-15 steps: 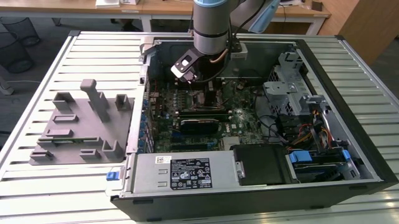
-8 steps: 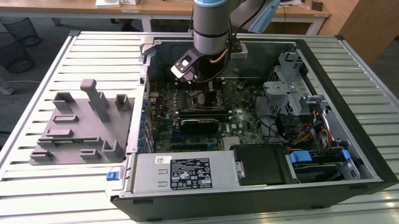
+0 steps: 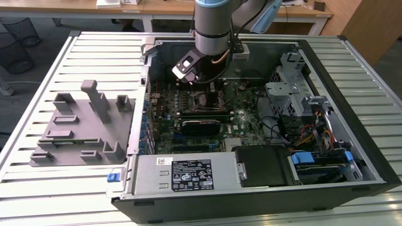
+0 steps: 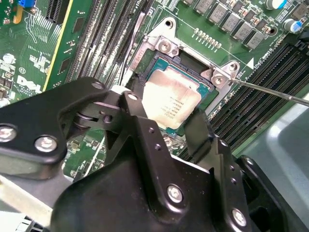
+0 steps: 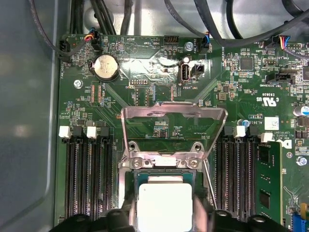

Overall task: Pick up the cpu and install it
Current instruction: 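Place the cpu into insertion slot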

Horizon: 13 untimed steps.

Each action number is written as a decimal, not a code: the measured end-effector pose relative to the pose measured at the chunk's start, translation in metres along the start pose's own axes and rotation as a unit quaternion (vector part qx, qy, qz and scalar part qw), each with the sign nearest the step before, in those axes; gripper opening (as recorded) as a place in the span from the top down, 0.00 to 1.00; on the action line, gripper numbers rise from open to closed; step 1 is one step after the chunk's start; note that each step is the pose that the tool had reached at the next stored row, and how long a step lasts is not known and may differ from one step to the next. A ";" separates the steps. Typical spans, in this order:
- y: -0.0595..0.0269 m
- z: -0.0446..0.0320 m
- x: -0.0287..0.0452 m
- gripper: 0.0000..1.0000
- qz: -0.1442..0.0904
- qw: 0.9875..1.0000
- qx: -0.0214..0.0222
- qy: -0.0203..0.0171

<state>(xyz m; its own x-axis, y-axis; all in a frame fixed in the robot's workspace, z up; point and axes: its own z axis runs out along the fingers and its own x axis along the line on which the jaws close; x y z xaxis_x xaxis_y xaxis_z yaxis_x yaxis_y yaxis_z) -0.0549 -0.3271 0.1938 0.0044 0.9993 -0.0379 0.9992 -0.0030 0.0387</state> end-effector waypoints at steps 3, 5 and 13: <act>0.0000 -0.0003 0.0000 0.40 0.000 1.000 0.000 0.000; 0.0001 -0.0023 -0.0001 0.40 0.000 1.000 0.000 0.000; 0.0004 -0.0119 -0.0004 0.53 0.000 1.000 0.000 0.000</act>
<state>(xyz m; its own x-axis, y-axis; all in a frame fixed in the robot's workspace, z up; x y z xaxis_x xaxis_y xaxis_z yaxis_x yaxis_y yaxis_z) -0.0550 -0.3271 0.2057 0.0045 0.9993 -0.0380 0.9993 -0.0030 0.0386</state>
